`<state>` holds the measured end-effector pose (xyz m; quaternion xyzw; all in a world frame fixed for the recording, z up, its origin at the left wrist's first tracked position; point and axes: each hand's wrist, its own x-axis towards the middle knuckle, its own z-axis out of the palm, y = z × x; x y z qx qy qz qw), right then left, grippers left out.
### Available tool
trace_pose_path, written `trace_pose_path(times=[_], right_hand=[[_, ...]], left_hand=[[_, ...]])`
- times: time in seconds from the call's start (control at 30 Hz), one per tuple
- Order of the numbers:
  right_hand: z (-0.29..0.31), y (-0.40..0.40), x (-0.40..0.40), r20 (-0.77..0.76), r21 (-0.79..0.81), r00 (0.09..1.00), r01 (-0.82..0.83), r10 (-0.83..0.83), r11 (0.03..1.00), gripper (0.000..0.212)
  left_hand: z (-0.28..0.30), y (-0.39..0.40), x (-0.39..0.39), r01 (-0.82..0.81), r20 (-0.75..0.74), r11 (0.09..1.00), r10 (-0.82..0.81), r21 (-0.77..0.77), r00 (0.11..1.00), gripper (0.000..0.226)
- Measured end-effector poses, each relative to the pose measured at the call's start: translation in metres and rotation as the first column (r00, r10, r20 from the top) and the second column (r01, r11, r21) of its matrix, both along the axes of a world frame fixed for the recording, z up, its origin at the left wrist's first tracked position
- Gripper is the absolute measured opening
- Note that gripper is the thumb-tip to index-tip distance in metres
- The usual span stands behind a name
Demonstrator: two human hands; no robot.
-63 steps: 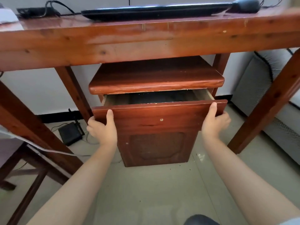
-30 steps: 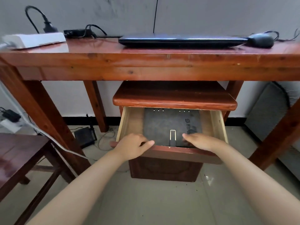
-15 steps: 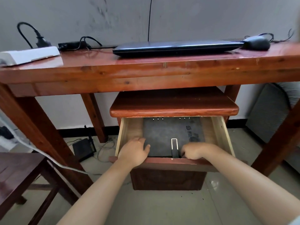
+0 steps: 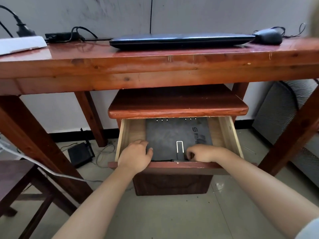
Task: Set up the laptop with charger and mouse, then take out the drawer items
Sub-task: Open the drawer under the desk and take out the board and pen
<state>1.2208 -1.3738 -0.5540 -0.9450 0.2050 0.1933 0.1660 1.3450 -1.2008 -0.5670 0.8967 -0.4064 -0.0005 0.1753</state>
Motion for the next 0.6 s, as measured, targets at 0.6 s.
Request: trace_pose_path(times=[0.6], right_hand=[[-0.017,-0.028,-0.009,0.237,0.055,0.753,0.621,-0.614,0.782,0.069]], left_hand=[[-0.003,-0.065,-0.008,-0.059,-0.414,0.936,0.209,0.347,0.886,0.109]])
